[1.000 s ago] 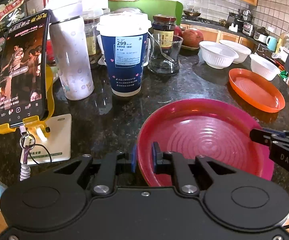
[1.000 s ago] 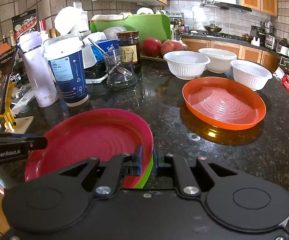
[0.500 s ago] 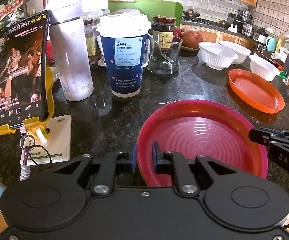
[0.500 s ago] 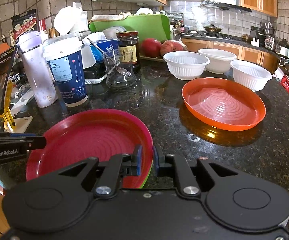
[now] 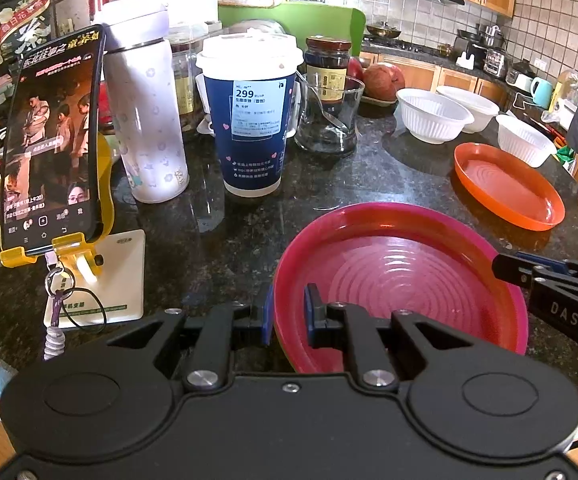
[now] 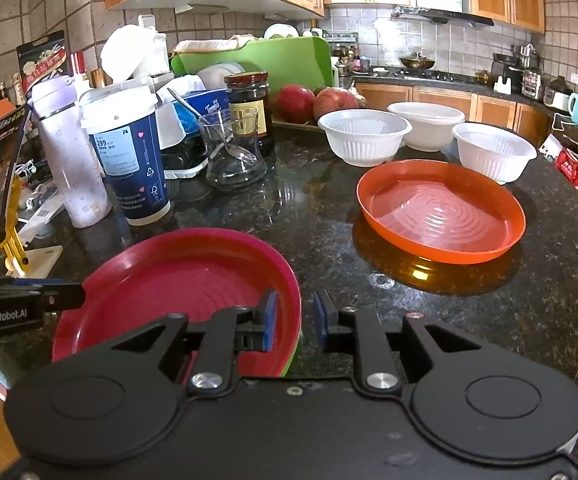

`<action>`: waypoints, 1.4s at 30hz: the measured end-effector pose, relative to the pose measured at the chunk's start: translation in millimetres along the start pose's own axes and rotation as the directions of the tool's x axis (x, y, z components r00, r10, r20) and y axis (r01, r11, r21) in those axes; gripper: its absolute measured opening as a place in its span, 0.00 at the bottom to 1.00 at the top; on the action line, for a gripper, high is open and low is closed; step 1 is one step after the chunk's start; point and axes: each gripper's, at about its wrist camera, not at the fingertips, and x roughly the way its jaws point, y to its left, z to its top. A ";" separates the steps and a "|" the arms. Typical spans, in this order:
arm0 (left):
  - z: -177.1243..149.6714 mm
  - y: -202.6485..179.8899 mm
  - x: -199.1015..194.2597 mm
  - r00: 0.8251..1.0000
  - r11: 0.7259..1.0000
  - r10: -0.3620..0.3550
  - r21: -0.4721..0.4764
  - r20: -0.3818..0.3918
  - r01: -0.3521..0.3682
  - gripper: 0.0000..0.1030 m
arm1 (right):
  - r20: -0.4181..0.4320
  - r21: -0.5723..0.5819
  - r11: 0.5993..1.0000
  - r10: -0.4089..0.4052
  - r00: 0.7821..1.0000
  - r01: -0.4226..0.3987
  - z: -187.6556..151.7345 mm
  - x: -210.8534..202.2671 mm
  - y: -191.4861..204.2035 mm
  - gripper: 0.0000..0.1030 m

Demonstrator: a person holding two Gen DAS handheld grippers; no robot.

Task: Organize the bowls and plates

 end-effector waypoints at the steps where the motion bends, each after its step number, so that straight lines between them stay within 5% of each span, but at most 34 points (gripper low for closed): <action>1: 0.1 0.1 0.1 1.000 1.000 0.001 0.000 0.000 -0.001 0.20 | 0.002 0.001 1.000 0.000 1.000 0.000 -0.2 -0.7 0.1 0.21; 28: 10.4 -19.5 -0.7 0.998 0.997 0.069 -0.015 -0.014 -0.069 0.21 | 0.065 0.027 1.000 0.000 0.998 -0.002 -4.3 -25.3 -6.7 0.23; 42: 13.0 -53.9 -5.3 0.999 0.999 0.013 0.033 0.034 -0.014 0.29 | 0.099 0.095 0.994 -0.057 0.993 0.048 -14.5 -49.6 -31.3 0.30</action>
